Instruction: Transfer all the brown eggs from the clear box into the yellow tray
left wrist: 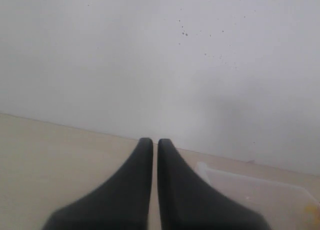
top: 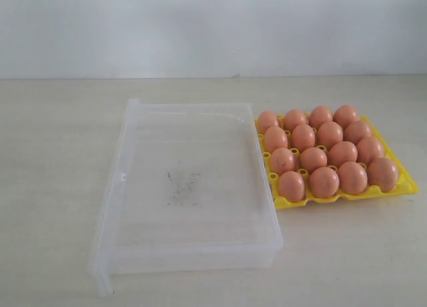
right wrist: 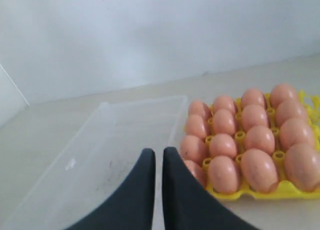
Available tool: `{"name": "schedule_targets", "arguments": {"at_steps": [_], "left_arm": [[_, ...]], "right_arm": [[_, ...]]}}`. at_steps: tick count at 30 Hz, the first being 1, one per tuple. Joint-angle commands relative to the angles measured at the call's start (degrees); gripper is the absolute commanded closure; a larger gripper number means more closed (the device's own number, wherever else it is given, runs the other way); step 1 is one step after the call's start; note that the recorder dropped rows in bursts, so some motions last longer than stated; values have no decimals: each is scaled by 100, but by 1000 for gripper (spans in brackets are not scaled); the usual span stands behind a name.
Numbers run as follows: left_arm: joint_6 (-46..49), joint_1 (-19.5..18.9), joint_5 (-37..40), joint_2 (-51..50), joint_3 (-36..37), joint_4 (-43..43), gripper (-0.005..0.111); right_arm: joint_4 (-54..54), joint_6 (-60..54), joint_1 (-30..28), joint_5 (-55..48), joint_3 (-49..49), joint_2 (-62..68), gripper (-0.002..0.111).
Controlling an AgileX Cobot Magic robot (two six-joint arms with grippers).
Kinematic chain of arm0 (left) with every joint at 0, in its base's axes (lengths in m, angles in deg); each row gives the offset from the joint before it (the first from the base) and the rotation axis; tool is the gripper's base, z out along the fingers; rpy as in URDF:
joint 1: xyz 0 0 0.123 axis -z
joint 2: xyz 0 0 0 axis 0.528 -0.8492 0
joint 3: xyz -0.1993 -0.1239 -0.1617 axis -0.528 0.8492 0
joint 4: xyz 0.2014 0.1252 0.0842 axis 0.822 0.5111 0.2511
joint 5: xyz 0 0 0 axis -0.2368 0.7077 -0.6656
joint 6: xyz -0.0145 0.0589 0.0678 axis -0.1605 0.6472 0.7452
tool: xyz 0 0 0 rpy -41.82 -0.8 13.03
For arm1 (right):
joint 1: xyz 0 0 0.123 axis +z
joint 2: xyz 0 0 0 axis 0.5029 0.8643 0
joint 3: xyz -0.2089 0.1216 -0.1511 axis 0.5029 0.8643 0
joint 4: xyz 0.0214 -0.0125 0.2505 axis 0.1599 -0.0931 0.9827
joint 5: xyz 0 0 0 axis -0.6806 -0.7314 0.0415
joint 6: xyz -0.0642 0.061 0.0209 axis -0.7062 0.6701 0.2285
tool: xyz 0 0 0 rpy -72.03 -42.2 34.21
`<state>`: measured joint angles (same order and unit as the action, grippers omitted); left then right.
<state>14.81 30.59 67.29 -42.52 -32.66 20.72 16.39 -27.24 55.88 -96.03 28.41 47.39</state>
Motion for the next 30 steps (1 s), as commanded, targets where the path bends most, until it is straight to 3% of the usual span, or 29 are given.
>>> {"name": "schedule_targets", "arguments": {"at_steps": [1, 6, 8, 16, 20, 30], "left_arm": [[43, 45, 0, 16, -15, -19, 103], [43, 45, 0, 16, -15, -19, 103], [43, 45, 0, 16, -15, -19, 103], [43, 45, 0, 16, -15, -19, 103], [43, 45, 0, 16, -15, -19, 103], [43, 45, 0, 16, -15, -19, 103]], "right_arm": [[-192, -478, -3, 83, 129, -759, 107], [-311, -972, -395, 715, 614, -759, 107], [-343, -981, -683, 403, 614, -759, 107], [-343, -1281, -2777, 138, 614, -759, 107], [-343, -1245, -3517, -234, 614, -759, 107], [94, -667, -3617, -299, 614, -759, 107]]}}
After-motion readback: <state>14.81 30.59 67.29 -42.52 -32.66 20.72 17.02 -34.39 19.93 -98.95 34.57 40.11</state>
